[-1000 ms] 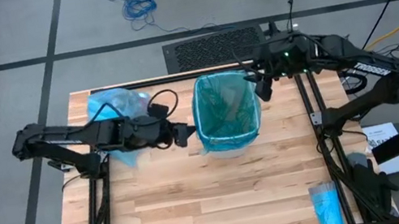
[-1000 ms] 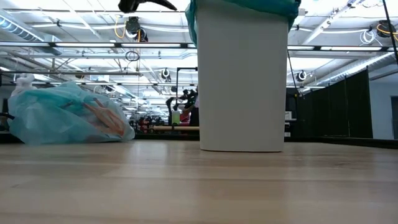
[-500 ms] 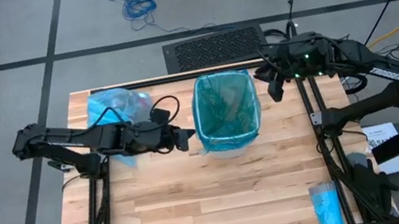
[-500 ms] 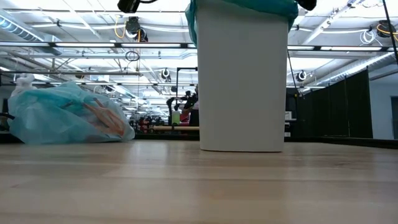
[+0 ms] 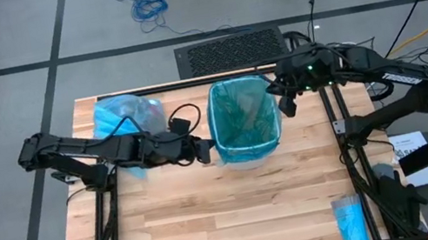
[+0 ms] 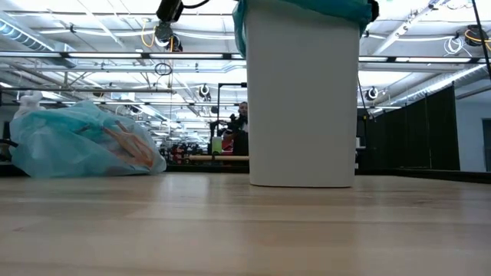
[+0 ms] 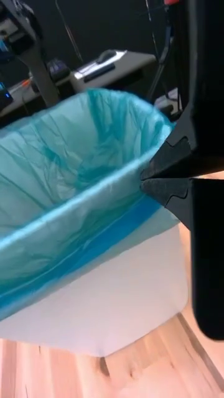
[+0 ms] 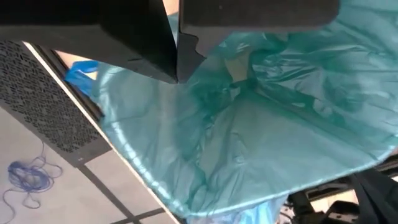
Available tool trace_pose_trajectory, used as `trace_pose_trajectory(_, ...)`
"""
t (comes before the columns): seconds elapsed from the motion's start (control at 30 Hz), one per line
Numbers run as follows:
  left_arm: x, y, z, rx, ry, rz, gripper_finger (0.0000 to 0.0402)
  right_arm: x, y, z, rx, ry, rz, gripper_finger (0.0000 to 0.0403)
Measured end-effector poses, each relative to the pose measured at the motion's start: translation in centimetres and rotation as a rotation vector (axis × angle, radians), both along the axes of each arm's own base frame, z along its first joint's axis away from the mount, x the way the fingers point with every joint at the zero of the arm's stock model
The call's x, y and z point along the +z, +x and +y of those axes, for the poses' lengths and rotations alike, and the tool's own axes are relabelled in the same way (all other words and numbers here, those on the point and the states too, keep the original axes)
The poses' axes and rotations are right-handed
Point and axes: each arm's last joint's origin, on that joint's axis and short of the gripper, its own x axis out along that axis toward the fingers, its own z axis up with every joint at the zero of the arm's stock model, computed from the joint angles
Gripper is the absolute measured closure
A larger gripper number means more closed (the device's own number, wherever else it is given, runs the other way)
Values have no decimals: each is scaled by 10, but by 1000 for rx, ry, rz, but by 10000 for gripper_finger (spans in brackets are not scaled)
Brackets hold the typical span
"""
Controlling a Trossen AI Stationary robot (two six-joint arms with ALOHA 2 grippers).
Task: Place trash/remove bag and relplace
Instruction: Insert the new blue trash bag into the white trash bin
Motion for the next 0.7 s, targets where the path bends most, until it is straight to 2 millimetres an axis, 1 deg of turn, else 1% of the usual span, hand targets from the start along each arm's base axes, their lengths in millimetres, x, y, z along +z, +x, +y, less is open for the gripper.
trace_pose_trajectory(0.13,-5,4,-1,-1,4,19,401,-3,5,-1,4,4,17,402)
trace_pose_trajectory(0.27,-13,10,-2,-1,9,49,401,-3,7,-2,6,-2,6,403)
trace_pose_trajectory(0.7,-32,27,-5,-15,9,95,401,-4,7,-2,6,0,14,403)
